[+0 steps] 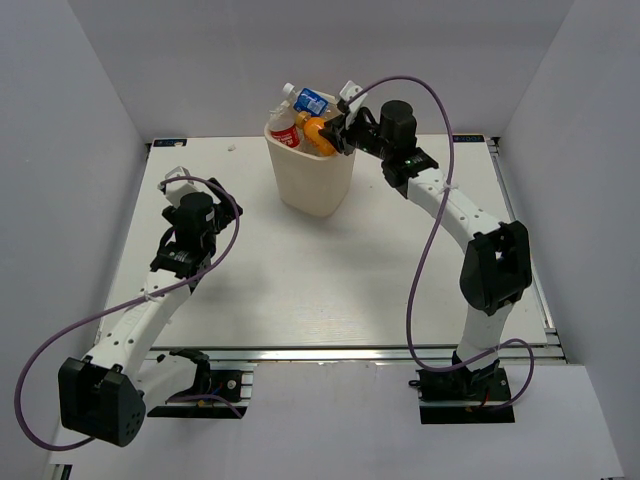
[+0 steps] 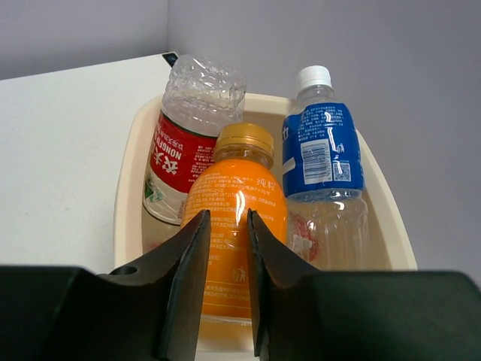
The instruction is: Put the plastic bottles in the bin
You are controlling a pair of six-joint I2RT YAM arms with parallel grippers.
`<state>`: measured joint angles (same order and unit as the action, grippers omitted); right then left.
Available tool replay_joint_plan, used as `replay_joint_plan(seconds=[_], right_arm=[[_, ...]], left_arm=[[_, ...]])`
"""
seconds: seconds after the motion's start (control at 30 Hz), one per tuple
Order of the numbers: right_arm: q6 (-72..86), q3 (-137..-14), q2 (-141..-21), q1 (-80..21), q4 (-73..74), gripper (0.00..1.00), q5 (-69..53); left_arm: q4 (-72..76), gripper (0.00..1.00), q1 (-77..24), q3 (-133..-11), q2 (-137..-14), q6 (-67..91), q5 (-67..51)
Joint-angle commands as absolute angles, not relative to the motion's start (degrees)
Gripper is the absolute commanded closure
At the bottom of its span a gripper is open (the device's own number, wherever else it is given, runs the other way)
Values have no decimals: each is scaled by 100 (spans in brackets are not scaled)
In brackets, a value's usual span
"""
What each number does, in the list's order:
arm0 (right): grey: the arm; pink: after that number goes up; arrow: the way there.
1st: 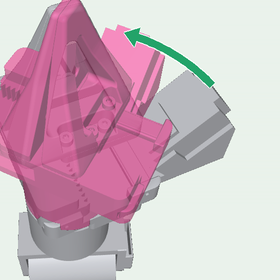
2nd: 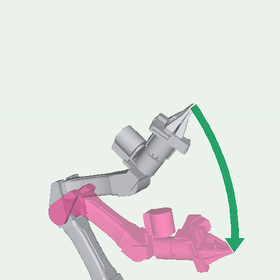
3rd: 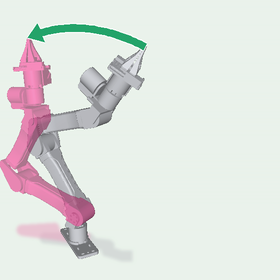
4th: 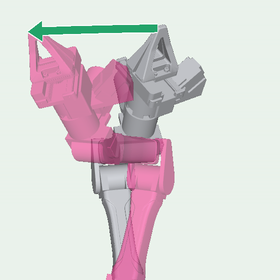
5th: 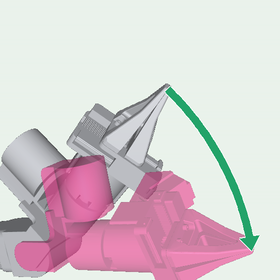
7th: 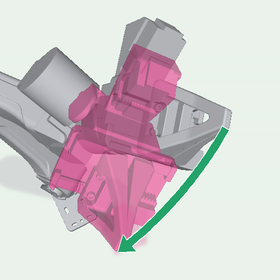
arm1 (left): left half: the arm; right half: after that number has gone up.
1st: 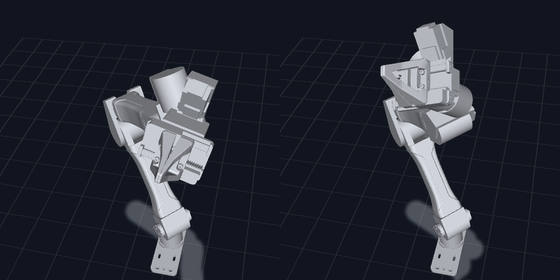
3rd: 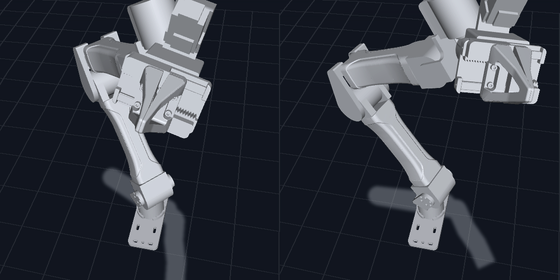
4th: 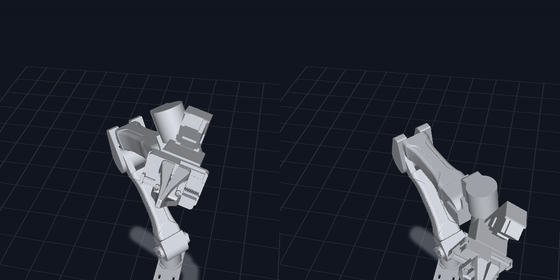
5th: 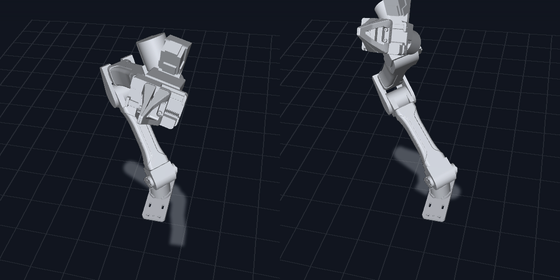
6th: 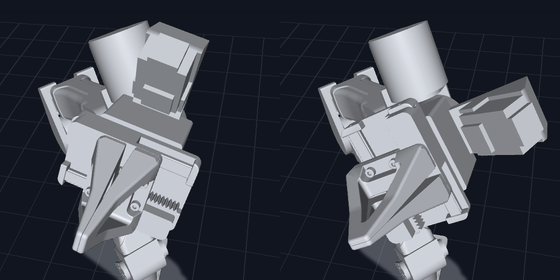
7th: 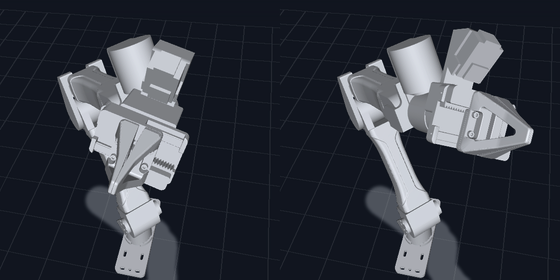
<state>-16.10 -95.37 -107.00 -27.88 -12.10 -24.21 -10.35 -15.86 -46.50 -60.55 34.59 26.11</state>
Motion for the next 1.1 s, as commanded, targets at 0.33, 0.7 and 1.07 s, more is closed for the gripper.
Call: replay_joint_plan(seconds=[0.33, 0.7, 1.07], right_arm=[[-1617, -8262, -10759, -2795, -720, 72, -2109], [-1020, -8911, -10362, -2795, -1406, 67, -1837], [-466, -10289, -10520, -2777, -1583, 54, -2179]], left_arm=[[-1143, 2, -1556, -4781, -5792, 3498, 2628], [-923, 2, -1547, -5027, -5792, 3454, 2663], [-949, 2, -1547, -5632, -5967, 3024, 2856]])
